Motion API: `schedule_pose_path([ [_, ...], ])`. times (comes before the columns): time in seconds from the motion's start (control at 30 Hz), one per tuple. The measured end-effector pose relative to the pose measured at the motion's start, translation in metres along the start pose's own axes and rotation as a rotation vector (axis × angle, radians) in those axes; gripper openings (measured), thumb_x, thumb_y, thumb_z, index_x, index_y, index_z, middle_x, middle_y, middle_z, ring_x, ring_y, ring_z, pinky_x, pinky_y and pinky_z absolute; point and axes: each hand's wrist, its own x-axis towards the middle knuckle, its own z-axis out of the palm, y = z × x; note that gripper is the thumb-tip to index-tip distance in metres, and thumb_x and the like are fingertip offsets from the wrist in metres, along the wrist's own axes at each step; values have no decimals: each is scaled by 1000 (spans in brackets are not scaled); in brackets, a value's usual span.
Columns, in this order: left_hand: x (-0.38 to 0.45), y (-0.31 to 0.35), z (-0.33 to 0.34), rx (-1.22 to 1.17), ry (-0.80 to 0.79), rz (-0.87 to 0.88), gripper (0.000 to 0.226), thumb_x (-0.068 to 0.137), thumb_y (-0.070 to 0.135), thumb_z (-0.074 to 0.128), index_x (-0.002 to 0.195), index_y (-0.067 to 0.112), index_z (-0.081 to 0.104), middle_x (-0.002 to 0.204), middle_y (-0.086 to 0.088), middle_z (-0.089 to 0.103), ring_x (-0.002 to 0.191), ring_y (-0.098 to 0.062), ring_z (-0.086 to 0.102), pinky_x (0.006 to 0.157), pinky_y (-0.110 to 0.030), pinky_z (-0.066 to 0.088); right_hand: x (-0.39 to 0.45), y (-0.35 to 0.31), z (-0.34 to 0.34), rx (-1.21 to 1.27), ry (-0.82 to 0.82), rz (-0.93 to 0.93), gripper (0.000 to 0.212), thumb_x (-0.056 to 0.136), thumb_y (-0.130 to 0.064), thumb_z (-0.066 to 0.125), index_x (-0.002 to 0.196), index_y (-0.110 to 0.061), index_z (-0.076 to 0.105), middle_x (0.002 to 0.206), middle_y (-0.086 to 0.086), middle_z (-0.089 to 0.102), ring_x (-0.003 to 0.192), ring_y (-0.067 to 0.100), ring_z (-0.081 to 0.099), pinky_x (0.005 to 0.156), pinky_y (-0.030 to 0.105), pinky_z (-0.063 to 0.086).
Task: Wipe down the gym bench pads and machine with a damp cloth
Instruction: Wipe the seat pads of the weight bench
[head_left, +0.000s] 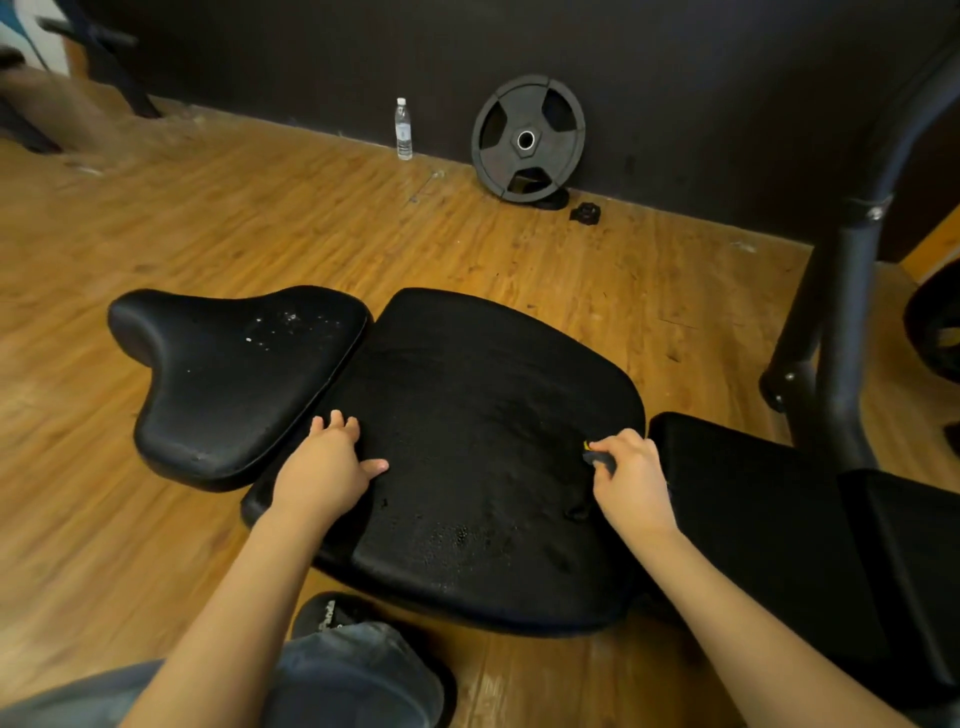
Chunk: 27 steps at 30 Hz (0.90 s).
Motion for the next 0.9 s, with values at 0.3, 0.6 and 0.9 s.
schedule_pose_path([
  [0.3, 4, 2, 0, 4, -23, -19, 73, 95, 33, 53, 151, 12, 11, 159, -7, 3, 146, -23, 2, 116, -39, 20, 36, -105, 39, -29, -170, -226, 25, 92, -5, 50, 114, -5, 63, 114, 9, 52, 113, 23, 43, 97, 38, 41],
  [0.6, 11, -5, 8, 32, 19, 7, 75, 95, 37, 52, 152, 15, 8, 159, -6, 3, 147, -23, 2, 114, -39, 22, 72, -240, 91, -275, -338, -535, 31, 91, -13, 55, 120, -5, 55, 124, 11, 45, 117, 27, 40, 94, 35, 41],
  [0.9, 10, -7, 7, 29, 9, 30, 74, 95, 39, 50, 152, 14, 9, 160, -4, 1, 147, -20, 0, 115, -36, 21, 59, -214, 76, -236, -295, -465, 26, 89, -9, 57, 114, -5, 59, 119, 11, 47, 112, 26, 43, 88, 34, 43],
])
